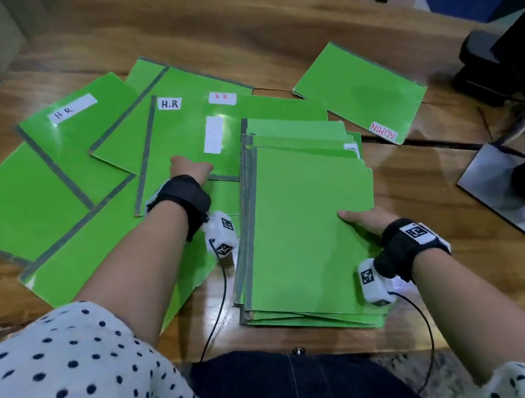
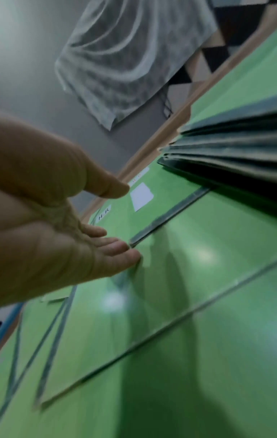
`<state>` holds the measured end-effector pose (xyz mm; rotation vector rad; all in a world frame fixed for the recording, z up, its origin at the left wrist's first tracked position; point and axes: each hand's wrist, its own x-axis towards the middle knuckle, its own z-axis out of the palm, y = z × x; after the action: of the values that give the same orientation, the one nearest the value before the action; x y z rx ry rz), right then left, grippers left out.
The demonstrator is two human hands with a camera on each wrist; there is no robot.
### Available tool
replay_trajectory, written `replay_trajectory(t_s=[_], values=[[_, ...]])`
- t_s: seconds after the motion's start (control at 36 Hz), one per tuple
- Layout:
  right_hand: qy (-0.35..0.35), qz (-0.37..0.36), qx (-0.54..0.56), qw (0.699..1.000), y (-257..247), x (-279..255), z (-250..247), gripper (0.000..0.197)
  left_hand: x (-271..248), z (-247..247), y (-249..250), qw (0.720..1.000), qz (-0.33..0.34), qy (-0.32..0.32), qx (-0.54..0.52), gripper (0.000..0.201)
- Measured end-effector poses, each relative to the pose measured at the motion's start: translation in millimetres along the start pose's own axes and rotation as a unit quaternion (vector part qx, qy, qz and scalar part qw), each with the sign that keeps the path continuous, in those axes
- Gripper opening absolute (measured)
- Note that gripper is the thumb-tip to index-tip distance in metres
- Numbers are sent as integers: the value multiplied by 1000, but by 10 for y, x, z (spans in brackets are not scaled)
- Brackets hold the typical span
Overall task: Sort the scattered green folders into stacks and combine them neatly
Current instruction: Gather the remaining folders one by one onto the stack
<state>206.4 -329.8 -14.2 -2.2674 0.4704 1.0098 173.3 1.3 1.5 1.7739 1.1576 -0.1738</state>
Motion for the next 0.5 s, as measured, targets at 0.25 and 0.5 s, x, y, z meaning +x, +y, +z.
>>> replay_trajectory(t_s=[0.25, 0.5], values=[[-7, -15, 33, 999, 37, 51, 3, 63, 179, -40, 26, 986, -94, -33, -131, 54], [1, -27, 56, 998, 66, 7, 35, 62, 155, 390, 1, 975, -50, -28, -214, 51]])
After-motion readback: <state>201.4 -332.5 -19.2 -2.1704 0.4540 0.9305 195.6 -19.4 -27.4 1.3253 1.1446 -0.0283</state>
